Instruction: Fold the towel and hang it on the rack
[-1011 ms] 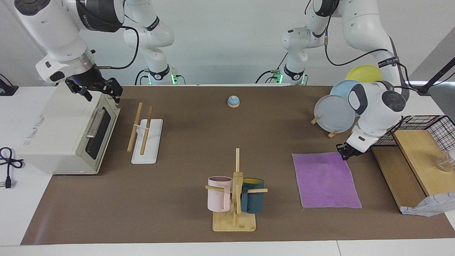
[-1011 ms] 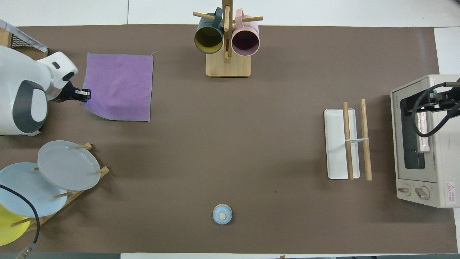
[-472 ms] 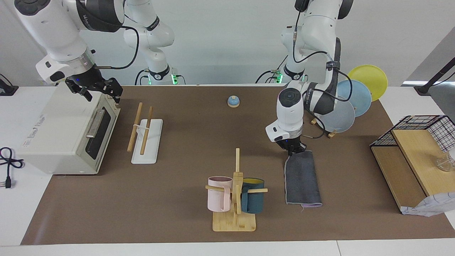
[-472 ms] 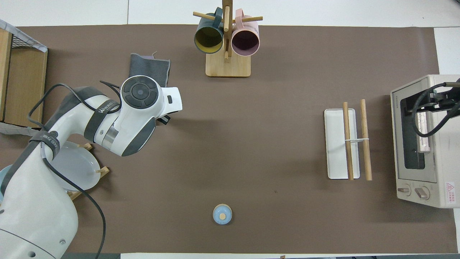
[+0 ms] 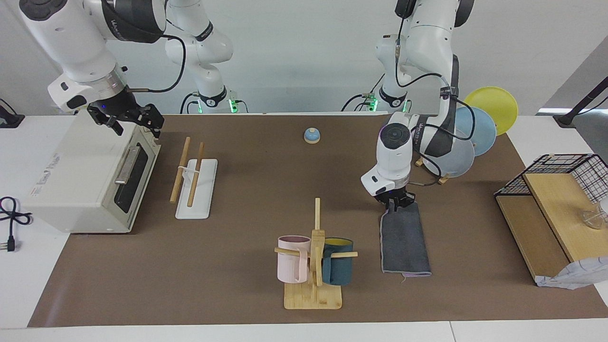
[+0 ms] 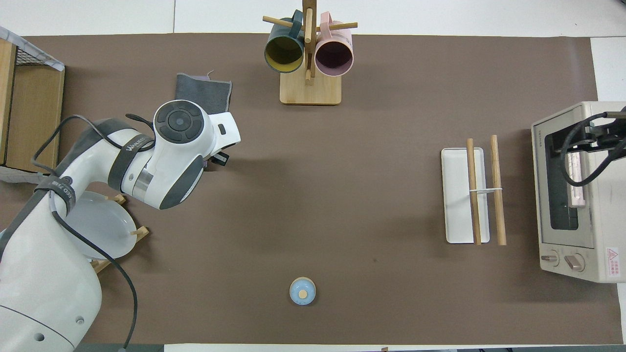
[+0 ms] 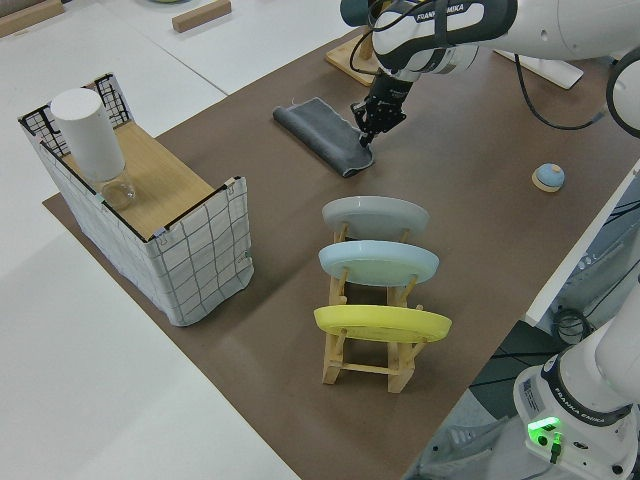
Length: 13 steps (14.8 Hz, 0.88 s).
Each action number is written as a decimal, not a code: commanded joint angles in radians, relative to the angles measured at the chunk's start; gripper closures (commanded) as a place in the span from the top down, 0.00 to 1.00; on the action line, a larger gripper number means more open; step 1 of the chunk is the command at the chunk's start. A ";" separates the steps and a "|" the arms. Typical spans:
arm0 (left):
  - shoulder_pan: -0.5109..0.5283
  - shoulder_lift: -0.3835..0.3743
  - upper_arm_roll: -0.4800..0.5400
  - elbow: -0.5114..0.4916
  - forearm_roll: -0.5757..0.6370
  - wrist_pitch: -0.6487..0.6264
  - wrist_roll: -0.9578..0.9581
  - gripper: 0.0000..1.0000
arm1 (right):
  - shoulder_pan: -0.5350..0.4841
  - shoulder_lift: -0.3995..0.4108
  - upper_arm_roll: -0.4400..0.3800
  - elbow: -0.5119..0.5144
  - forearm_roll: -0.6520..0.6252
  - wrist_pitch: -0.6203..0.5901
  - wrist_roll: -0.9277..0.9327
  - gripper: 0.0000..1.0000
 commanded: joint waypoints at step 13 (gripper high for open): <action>0.265 0.030 -0.001 0.020 -0.493 0.121 0.361 0.95 | -0.008 -0.022 0.002 -0.025 0.023 0.006 -0.014 1.00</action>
